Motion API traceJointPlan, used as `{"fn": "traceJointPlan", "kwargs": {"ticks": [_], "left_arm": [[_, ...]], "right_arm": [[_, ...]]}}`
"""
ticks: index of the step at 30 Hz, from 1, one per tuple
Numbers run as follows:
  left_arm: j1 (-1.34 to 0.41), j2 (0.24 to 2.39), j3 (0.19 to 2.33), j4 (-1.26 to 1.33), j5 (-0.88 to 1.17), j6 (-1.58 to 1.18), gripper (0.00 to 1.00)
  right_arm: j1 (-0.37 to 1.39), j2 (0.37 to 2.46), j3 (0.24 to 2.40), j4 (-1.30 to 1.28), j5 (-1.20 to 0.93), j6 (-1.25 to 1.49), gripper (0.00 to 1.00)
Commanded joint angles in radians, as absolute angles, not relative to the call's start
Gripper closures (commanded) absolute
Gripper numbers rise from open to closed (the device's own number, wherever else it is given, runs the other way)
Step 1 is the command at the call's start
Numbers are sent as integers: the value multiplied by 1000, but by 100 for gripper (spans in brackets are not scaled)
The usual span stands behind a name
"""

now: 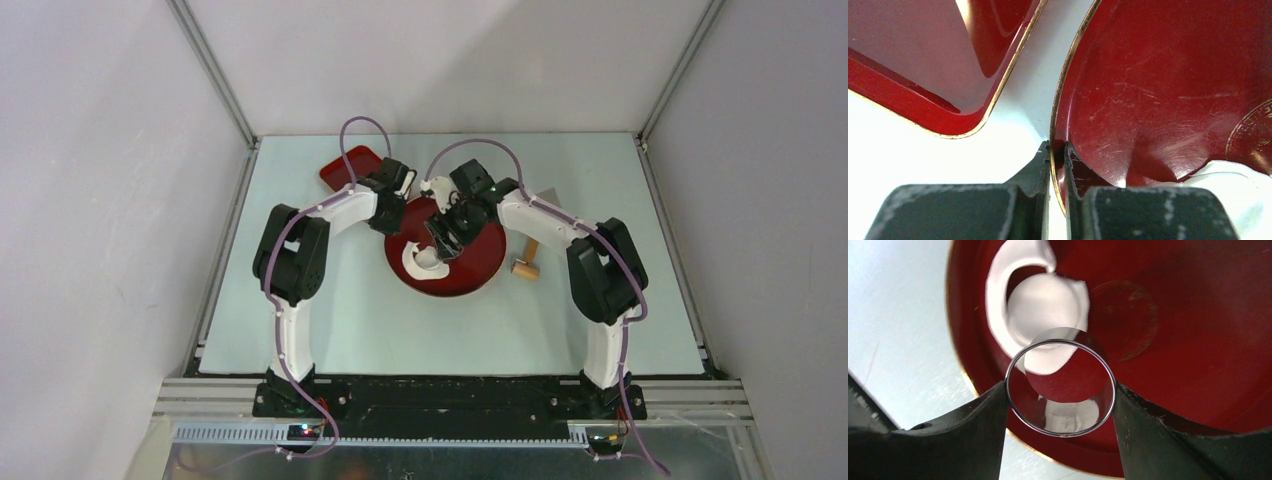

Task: Roll out the dumpling wrappers from the dough
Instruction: Remove the dumpling wrapper from the work surface.

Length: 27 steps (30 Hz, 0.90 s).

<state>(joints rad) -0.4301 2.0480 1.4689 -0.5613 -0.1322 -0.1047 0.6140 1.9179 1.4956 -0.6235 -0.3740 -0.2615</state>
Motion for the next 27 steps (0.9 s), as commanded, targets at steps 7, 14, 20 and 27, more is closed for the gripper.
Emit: {"fn": "traceJointPlan", "kwargs": {"ticks": [7, 14, 20, 27], "left_arm": [[-434, 2055, 1469, -616, -155, -63, 100], [-435, 2056, 1469, -616, -156, -63, 100], [-435, 2057, 1470, -617, -156, -63, 100], [-435, 2057, 1469, -616, -158, -63, 100]], "right_arm": [[647, 2057, 1707, -633, -260, -247, 42], [687, 2086, 1724, -660, -315, -272, 41], [703, 2097, 1726, -681, -331, -281, 42], [715, 2112, 1745, -691, -341, -287, 42]]}}
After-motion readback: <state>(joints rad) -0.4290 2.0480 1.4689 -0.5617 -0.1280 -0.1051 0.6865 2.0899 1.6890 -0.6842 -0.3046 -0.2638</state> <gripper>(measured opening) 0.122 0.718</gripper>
